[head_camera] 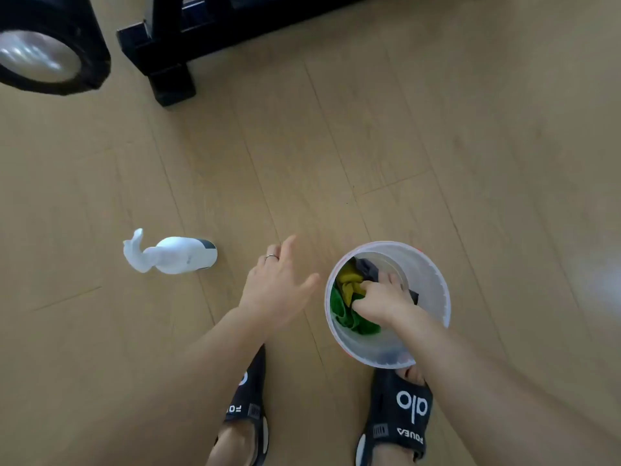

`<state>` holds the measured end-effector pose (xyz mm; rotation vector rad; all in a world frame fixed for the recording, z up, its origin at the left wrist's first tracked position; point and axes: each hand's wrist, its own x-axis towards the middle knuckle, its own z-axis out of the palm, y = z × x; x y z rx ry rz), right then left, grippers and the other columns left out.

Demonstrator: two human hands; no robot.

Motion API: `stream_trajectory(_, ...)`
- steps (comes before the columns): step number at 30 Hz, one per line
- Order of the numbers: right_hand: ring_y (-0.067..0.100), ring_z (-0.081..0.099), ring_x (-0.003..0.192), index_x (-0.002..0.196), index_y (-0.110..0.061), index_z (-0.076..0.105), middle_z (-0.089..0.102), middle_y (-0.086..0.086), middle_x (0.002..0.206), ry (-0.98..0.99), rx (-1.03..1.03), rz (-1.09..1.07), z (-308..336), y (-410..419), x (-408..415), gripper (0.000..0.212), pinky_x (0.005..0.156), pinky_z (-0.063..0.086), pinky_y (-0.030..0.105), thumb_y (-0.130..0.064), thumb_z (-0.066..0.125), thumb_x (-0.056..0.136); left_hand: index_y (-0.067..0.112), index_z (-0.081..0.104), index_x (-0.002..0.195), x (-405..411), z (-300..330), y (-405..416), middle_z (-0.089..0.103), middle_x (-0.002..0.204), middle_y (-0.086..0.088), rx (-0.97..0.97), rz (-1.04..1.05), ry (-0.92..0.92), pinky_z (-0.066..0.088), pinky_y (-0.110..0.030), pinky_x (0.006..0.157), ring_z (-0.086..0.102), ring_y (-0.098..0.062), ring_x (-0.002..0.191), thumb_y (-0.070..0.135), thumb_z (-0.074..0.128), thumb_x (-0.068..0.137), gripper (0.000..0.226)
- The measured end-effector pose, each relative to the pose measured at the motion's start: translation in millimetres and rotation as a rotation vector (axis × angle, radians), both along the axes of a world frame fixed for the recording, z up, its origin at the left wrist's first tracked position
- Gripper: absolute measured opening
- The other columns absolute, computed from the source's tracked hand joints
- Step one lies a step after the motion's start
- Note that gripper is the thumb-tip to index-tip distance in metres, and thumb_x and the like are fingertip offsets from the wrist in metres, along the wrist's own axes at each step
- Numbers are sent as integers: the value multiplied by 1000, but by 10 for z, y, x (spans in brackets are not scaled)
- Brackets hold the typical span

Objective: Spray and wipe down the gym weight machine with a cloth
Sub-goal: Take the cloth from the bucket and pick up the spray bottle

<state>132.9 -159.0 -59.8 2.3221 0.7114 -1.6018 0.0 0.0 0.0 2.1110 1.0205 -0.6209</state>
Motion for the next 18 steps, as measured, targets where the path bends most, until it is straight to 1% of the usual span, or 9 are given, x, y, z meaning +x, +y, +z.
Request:
stream_trajectory(3,36,6,148,150,-27,37,10,8,164,-25,-16,40,-155,2,-4,60,120,10,53,-44,43,92,22,25,162,-107,-201,95,41,151,-8,-27,140,5,45,-45,107,47,-28,136,49,58,100,75)
stream_trajectory(5,36,18,145,146,-25,42,25,7,159,-29,-28,12,-199,28,5,59,117,17,52,-44,44,91,19,30,157,-179,-271,179,43,148,-7,-75,261,18,49,-47,104,54,-26,125,48,61,100,71)
stream_trajectory(6,35,32,137,138,-22,51,40,10,148,-53,-26,9,-209,40,-6,55,112,27,50,-43,46,88,18,31,156,-217,-293,202,43,149,-7,-93,319,28,50,-45,101,57,-25,117,48,62,100,71)
stream_trajectory(8,31,61,101,99,-18,68,65,9,102,-143,68,-63,-186,89,-11,36,84,48,43,-40,50,77,17,31,156,-280,-314,273,42,150,-8,-106,400,22,50,-41,98,55,-22,105,47,63,100,71)
stream_trajectory(9,28,65,79,78,-17,66,65,5,78,-199,135,-136,-155,109,-16,27,67,51,40,-39,50,72,16,31,156,-309,-310,308,42,152,-9,-109,429,14,49,-40,97,53,-21,104,47,64,100,72)
stream_trajectory(10,25,64,64,65,-17,60,61,3,63,-254,194,-192,-84,130,-22,23,56,51,38,-38,51,70,16,31,156,-327,-277,334,42,152,-10,-113,451,8,48,-38,95,52,-20,103,46,64,99,72)
stream_trajectory(11,22,60,56,61,-17,56,57,1,57,-302,243,-198,24,165,-24,24,49,51,38,-38,51,72,16,32,156,-337,-227,351,43,153,-10,-110,471,-5,47,-36,92,51,-20,103,46,65,99,72)
stream_trajectory(14,17,50,56,71,-17,47,52,0,64,-405,351,-193,433,309,-23,20,46,38,35,-33,52,83,13,38,149,-364,-35,372,50,145,-10,-107,521,-16,48,-38,91,53,-21,103,46,66,99,67)
stream_trajectory(18,18,43,57,75,-20,34,48,-1,68,-374,425,-305,989,649,-67,26,49,32,33,-29,57,84,7,47,116,-487,363,498,60,114,-12,27,662,-39,49,-42,79,56,-28,87,37,66,98,40)
